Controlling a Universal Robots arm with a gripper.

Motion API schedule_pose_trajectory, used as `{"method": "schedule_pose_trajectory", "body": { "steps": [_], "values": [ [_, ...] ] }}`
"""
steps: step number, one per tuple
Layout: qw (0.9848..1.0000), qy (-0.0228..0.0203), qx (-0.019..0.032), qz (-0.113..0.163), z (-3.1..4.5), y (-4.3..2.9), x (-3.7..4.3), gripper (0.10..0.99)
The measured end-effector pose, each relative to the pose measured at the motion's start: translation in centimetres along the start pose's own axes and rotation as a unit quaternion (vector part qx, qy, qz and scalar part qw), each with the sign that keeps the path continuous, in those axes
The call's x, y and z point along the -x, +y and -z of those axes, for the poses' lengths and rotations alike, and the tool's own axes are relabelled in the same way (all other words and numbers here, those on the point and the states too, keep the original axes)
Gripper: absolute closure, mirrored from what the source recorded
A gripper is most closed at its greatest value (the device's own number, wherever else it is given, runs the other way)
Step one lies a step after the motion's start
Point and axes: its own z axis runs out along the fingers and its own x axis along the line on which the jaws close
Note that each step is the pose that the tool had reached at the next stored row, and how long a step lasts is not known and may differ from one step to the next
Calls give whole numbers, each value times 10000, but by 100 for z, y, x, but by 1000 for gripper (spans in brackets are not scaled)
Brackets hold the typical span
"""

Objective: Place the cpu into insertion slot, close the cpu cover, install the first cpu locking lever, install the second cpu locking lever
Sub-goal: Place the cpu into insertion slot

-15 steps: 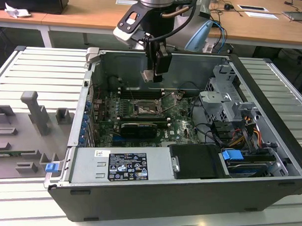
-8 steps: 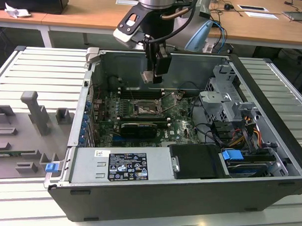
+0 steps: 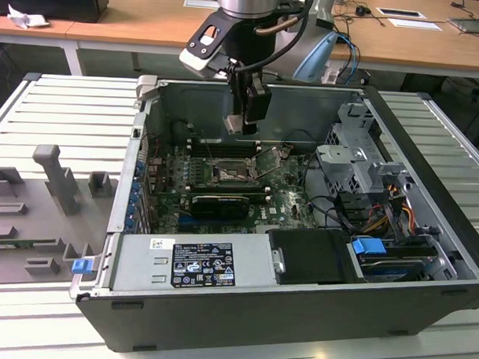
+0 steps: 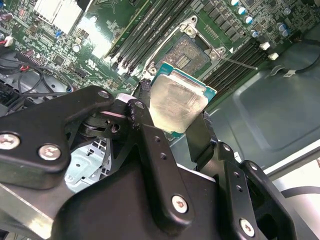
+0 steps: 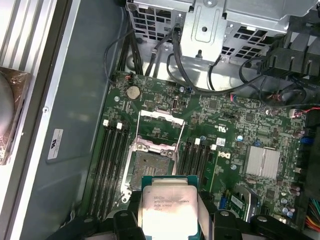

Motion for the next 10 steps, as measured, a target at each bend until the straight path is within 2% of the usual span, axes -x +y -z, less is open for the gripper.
{"method": "schedule_pose_trajectory", "body": {
  "steps": [10],
  "values": [
    [10000,-2,-2,-32,-39,-3,1,557]
  ]
}}
